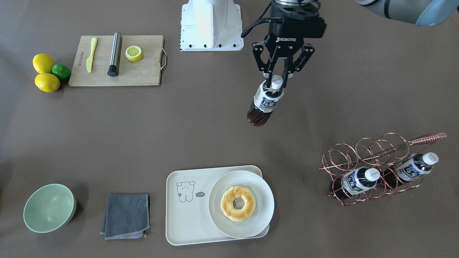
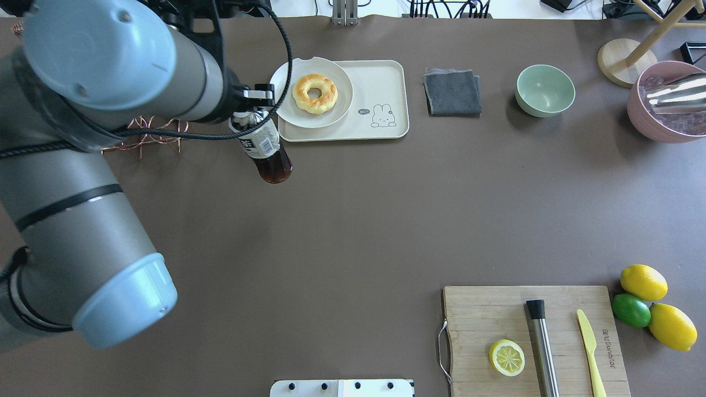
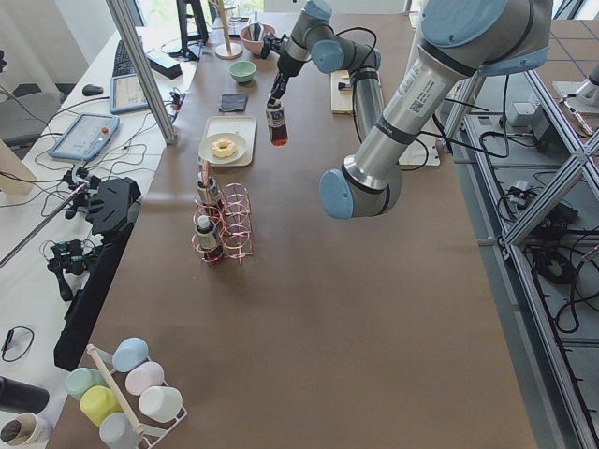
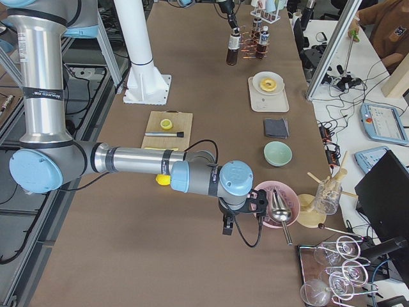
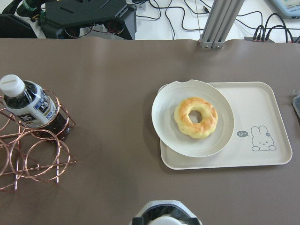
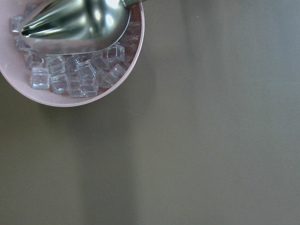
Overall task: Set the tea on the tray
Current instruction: 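Carry the bottle with the left gripper toward the tray and lower it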
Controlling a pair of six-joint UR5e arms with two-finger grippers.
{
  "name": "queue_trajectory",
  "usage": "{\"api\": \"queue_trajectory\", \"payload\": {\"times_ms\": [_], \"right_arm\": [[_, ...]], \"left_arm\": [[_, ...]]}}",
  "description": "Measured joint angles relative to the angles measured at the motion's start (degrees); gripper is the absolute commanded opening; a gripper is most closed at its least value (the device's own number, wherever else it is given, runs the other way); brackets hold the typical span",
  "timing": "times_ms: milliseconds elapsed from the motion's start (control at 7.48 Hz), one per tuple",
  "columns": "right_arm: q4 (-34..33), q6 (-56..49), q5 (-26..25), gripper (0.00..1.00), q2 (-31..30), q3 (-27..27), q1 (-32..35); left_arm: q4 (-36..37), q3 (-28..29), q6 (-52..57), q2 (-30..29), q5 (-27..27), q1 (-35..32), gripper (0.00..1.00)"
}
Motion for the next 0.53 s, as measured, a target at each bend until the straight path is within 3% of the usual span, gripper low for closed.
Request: {"api": "queue_trajectory", "payload": {"times_ms": [534], "right_arm": [[0.0,0.0,0.0,1.0,-0.1,-0.2,0.0]], "left_arm": [[0.1,6.2,-3.0,-5.9,15.4,14.1,0.0]]}}
